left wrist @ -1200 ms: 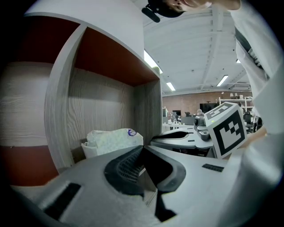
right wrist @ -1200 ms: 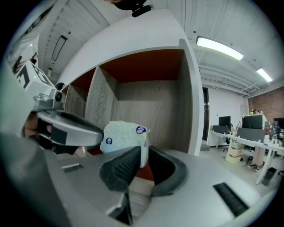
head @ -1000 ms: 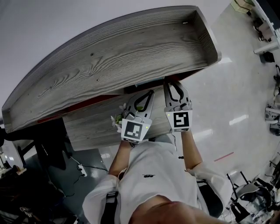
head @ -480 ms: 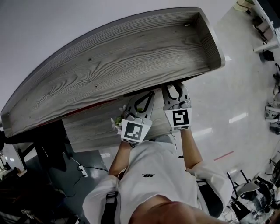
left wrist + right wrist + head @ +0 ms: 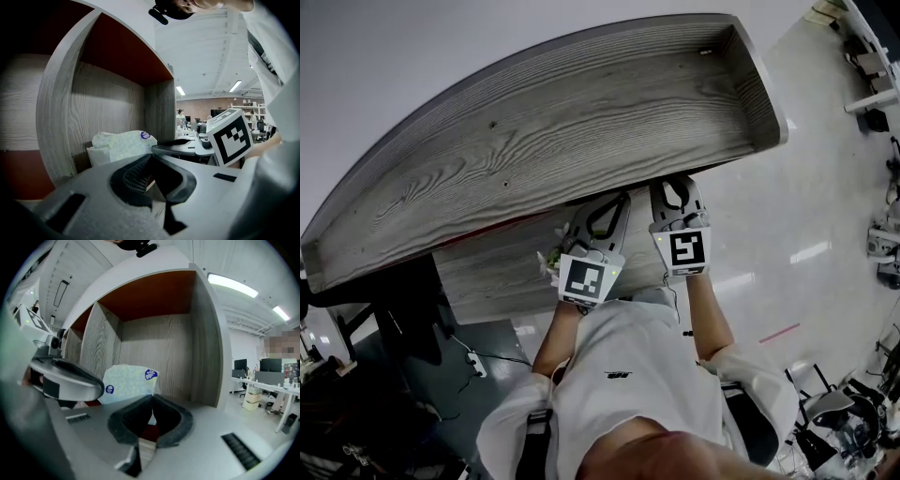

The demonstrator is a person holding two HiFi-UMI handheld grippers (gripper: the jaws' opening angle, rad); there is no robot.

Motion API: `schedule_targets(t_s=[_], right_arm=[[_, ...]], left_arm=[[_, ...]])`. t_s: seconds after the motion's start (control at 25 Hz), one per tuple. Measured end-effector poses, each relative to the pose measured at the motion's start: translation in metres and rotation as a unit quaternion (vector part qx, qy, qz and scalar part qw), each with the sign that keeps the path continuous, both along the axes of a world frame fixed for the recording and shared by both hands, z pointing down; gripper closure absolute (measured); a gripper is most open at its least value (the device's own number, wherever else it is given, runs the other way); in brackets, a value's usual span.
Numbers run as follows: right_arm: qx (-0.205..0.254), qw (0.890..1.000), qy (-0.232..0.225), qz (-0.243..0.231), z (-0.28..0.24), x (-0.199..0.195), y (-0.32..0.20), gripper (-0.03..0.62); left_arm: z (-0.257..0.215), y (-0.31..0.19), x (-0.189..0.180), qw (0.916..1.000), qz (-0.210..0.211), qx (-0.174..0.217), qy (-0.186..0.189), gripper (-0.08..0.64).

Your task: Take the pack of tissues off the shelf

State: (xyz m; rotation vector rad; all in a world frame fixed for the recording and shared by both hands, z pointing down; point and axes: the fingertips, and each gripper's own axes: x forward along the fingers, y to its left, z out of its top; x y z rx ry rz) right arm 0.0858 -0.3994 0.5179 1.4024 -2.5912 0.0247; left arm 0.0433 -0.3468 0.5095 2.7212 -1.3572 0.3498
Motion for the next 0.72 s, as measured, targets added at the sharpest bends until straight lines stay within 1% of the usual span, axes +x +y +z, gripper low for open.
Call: schedule_targets(t_s=[0.36,0.48,0.72], right_arm=[[0.005,1.000,-0.004,0.003,-0.009,0.003,0.016,0.563],[0.008,1.000,-0.007,0.007,-0.013,0.004,0.025,0.563],[0.006,1.000,-0.007,0.020,-0.015,0.008,0.048,0.565]], left_arm=[[-0.009,0.009,-0.002,0.9999,-0.006,0.011,0.004,0.532],[-0.016,0.016,-0.002,0.9998,-0.012,0.011,0.015,0.532],[-0.021,0.037,-0.004,0.9998,-0.001,0.018,0.009,0.532]])
